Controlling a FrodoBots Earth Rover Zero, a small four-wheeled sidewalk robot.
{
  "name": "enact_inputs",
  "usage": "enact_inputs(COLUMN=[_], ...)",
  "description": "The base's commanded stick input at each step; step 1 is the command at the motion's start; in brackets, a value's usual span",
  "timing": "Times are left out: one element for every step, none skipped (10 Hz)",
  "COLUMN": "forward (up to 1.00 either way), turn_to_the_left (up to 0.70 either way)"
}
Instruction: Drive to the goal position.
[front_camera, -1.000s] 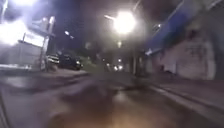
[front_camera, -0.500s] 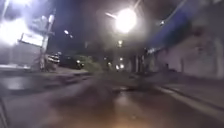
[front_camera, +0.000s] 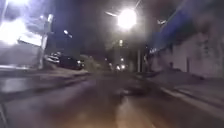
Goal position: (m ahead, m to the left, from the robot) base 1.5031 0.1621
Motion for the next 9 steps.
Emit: enact_inputs(forward=[0.7,0.7,0.7,0.7,0.7,0.7,0.7,0.7,0.7], turn_to_the_left=[0.0,0.0,0.0,0.0,0.0,0.0,-0.06,-0.13,-0.21])
